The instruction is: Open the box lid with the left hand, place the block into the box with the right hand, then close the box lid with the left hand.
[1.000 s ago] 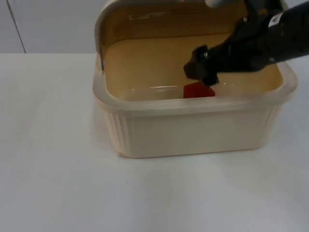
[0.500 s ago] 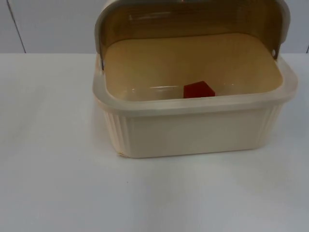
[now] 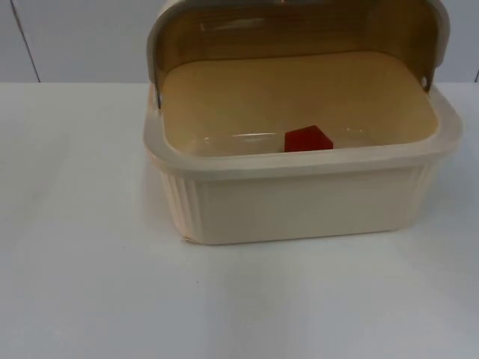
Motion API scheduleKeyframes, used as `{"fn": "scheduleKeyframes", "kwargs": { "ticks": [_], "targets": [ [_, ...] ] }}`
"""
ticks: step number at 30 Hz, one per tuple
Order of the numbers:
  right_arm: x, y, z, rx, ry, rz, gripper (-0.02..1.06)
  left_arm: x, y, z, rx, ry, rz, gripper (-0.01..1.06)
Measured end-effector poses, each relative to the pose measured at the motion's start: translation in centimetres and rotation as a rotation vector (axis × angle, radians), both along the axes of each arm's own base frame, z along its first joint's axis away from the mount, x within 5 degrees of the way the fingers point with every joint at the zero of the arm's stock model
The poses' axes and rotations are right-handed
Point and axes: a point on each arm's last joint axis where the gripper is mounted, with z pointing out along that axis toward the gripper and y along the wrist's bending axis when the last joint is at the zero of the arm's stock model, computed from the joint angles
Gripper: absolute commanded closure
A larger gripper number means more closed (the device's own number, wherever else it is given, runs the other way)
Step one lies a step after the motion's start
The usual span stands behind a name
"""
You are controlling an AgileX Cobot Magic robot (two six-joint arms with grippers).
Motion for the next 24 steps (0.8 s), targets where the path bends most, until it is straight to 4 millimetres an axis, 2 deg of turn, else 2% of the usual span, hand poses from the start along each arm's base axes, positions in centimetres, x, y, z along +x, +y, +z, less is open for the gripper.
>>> {"fn": "scheduleKeyframes", "kwargs": {
  "ticks": [5,6,8,11,12,15,24],
  "targets": [
    [0.3,-6.2,1.1,0.024,-0.038,-0.236,0.00,0.0,0.0,0.0,0.000,0.000,0.000,0.00],
    [0.3,-6.2,1.1,0.024,-0.038,-0.236,0.00,0.0,0.0,0.0,0.000,0.000,0.000,0.00],
    [0.2,-8.5,1.1,0.020,-0.014,-0.321,0.00,0.0,0.0,0.0,0.000,0.000,0.000,0.00],
    [0.0,-10.7,0.0,0.038,0.111,-0.390,0.00,0.0,0.0,0.0,0.000,0.000,0.000,0.00],
    [0.0,-10.7,0.0,0.038,0.111,-0.390,0.00,0.0,0.0,0.0,0.000,0.000,0.000,0.00],
    [-0.2,-11.6,-1.9,0.000,0.274,-0.407,0.00,0.0,0.0,0.0,-0.001,-0.004,-0.002,0.00],
    [-0.8,-12.2,-4.8,-0.095,0.445,-0.431,0.00,0.0,-0.1,0.1,-0.003,-0.010,-0.005,0.00]
  ]
}}
